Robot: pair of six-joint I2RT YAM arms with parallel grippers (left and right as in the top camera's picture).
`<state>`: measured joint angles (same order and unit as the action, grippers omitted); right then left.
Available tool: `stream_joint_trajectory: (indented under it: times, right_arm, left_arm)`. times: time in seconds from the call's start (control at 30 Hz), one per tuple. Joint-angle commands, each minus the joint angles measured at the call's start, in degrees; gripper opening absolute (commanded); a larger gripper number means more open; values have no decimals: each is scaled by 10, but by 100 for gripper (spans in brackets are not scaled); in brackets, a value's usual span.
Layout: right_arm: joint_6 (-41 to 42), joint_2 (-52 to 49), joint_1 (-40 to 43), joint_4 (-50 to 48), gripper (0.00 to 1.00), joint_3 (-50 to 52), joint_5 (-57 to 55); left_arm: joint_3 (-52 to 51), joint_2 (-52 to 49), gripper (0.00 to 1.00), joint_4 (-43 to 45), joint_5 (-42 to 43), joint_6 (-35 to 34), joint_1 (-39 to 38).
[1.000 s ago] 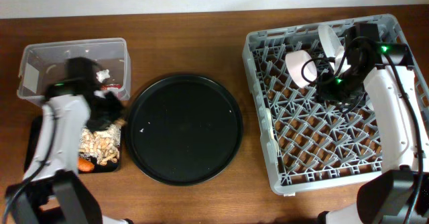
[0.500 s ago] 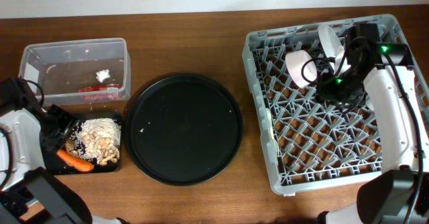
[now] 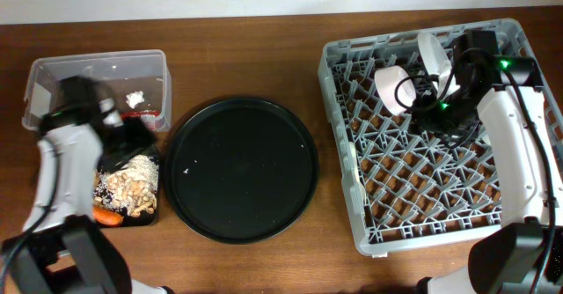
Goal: Sort waste into correct bins and load items into the dishwasher rack
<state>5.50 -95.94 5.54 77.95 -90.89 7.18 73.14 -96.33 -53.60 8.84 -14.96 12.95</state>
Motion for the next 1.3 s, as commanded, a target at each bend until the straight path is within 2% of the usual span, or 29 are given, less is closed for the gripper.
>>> stream_joint_trajectory:
  times: [0.0, 0.03, 0.07, 0.17, 0.27, 0.4, 0.57, 0.6, 0.63, 0.7, 0.8, 0.97, 1.27]
  right_arm:
    - [-33, 0, -11, -1, 71, -4, 46]
    - [-36, 0, -15, 3, 71, -4, 46]
    - [-36, 0, -18, 10, 71, -4, 42]
    - [-36, 0, -21, 31, 66, -3, 31]
    - [-35, 5, -21, 45, 66, -2, 31]
    - [-22, 53, -22, 19, 66, 33, 31]
    - [-16, 208, -21, -115, 68, 179, 31]
    - [-16, 270, -21, -156, 73, 231, 31]
    - [-16, 313, -21, -179, 77, 262, 27]
    - [-16, 396, -21, -210, 99, 310, 8]
    - [-16, 485, -21, -219, 99, 342, -35]
    - [-16, 555, -21, -210, 99, 346, -36]
    - [-16, 548, -21, -210, 99, 346, -36]
  left_arm:
    - [16, -5, 87, -23, 18, 134, -106]
    - [20, -5, 95, -40, 7, 142, -127]
    - [26, -5, 98, -70, -7, 151, -147]
    - [34, -2, 98, -146, -9, 163, -175]
    - [31, 24, 91, -174, -7, 163, -176]
    - [-9, 138, 91, -116, -8, 163, -174]
    - [-136, 374, 92, 4, -43, 163, -174]
    - [-176, 438, 99, 30, -50, 163, -174]
    - [-210, 499, 99, 45, -68, 153, -174]
    - [-242, 560, 99, 56, -100, 139, -174]
    - [-276, 638, 99, 70, -116, 139, -174]
    - [-278, 665, 99, 61, -116, 139, -174]
    - [-278, 664, 99, 60, -116, 139, -174]
